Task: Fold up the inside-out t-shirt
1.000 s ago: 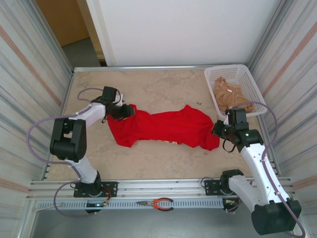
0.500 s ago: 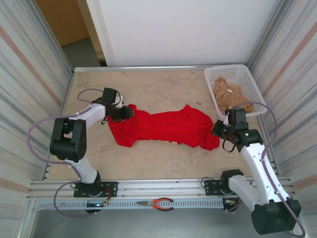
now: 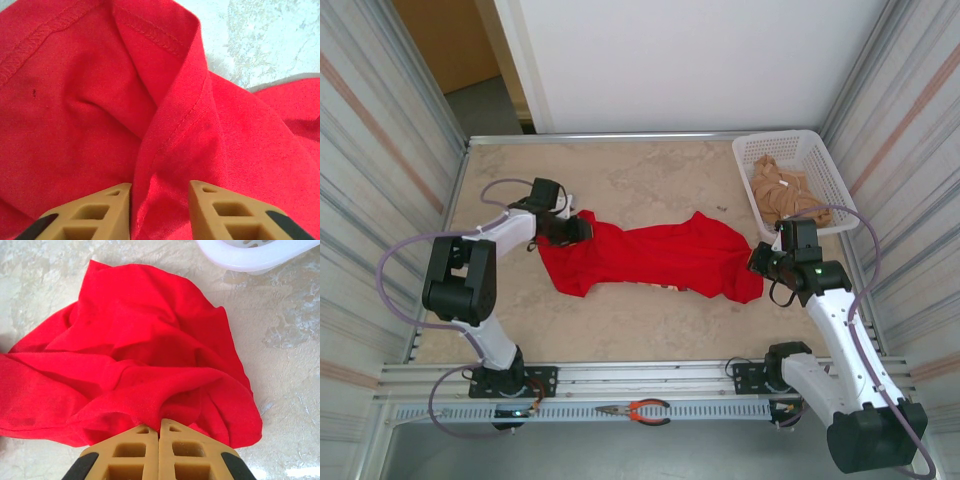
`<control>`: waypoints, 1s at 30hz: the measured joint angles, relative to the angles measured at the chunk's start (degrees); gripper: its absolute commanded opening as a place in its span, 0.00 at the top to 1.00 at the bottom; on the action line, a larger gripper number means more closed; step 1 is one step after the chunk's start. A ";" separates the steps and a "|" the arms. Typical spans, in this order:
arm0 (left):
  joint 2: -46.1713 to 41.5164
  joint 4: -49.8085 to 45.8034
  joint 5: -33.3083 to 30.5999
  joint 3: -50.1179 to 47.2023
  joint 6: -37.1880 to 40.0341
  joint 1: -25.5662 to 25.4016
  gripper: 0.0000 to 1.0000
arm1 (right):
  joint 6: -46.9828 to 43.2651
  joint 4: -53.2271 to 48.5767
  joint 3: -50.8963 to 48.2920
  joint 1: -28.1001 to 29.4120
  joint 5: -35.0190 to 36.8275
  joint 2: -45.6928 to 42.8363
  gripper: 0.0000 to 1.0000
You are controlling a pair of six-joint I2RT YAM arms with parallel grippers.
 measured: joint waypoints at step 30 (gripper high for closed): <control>-15.80 -9.01 9.35 19.26 -6.05 13.53 1.00 | -0.17 -0.98 22.23 -9.75 -7.85 10.34 1.00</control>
